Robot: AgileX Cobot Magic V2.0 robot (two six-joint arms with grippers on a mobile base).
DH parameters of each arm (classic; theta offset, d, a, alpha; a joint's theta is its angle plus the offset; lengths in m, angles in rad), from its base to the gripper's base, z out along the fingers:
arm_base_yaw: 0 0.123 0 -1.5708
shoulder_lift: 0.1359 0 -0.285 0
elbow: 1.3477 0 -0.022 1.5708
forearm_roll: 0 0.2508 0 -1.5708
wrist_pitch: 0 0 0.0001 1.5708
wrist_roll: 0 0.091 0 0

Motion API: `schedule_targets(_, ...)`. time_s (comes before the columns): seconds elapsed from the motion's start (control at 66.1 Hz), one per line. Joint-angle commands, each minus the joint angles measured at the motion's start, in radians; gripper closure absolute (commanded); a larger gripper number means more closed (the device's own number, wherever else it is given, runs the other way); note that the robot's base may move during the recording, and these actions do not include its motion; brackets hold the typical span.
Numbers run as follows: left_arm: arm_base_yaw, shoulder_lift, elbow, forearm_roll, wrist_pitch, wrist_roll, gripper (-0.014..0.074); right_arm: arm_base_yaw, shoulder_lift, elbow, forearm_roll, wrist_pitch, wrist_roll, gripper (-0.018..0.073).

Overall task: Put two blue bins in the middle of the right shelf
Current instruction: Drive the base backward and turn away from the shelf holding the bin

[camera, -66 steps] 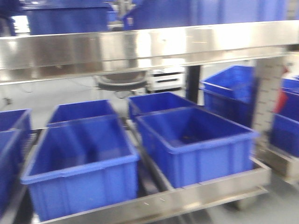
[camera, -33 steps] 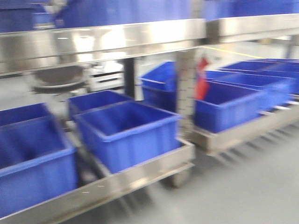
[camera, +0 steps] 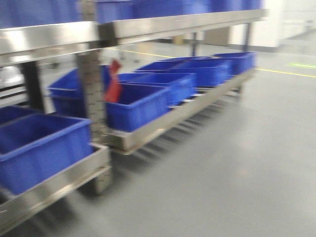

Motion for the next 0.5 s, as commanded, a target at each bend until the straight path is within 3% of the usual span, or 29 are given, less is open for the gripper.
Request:
schedule_targets(0.0, -0.017, -0.011, -0.016, -0.070, -0.124, -0.010, 0.0707, 0.017, -0.018, -0.016, 0.057, -0.241, -0.015, 0.0724)
schedule_targets(0.484, -0.017, -0.011, -0.016, -0.070, -0.124, -0.010, 0.0707, 0.017, -0.018, -0.016, 0.043, -0.241, -0.015, 0.0724)
